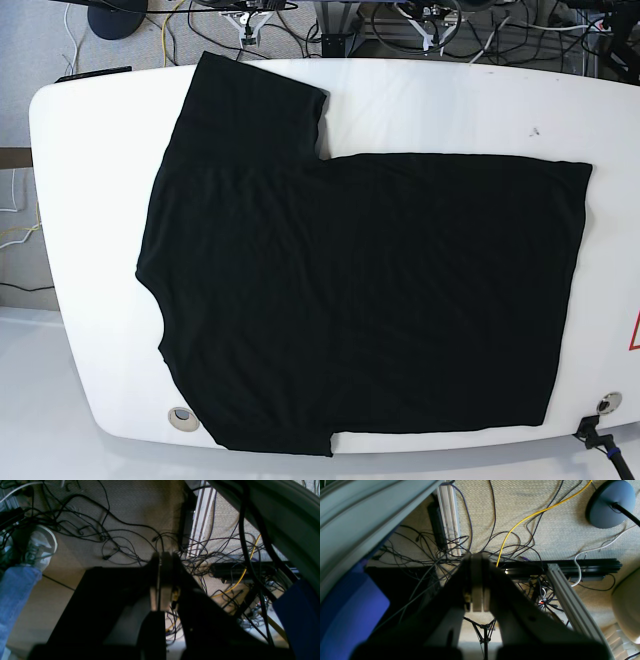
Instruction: Fold the T-shirt properly
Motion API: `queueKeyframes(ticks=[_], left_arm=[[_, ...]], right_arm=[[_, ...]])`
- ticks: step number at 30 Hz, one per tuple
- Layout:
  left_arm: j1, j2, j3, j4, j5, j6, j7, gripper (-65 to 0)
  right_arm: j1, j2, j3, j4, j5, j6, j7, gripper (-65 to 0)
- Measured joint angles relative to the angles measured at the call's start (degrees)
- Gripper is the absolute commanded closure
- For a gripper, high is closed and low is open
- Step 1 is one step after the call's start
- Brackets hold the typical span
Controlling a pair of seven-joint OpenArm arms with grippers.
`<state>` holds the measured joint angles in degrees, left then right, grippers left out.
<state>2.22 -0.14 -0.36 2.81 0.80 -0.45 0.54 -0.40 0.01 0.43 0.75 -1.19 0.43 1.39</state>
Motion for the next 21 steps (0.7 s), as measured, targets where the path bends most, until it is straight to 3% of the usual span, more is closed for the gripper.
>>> queueKeyframes(ticks=[5,7,12,16,21], left_arm=[[4.7,-1.7,0.2,6.4,-0.1,-0.7,0.1,0.0],[7.3,-4.1,0.4,9.7,0.0,-0.8,0.1,0.0],[6.0,-1.7,0.4,9.1,-0.5,-2.2,-3.0,0.0],[6.8,-3.4,0.4,8.9,-0.5,-1.6,-2.9,0.0],[7.1,-2.4,0.5,8.7,-0.5,-2.1,-2.4,0.0]], right_arm=[[-1.9,0.2,0.0,1.4,0.0,0.0,0.3,0.0],[-4.0,0.8,-0.2,3.1,0.2,0.0,0.5,0.0],[-2.8,0.3,-0.1,1.9,0.0,0.7,0.3,0.0],[-2.9,0.5,0.0,2.1,-0.1,0.8,0.9,0.0],[-3.1,0.6,-0.1,2.0,-0.5,0.9,0.3,0.0]])
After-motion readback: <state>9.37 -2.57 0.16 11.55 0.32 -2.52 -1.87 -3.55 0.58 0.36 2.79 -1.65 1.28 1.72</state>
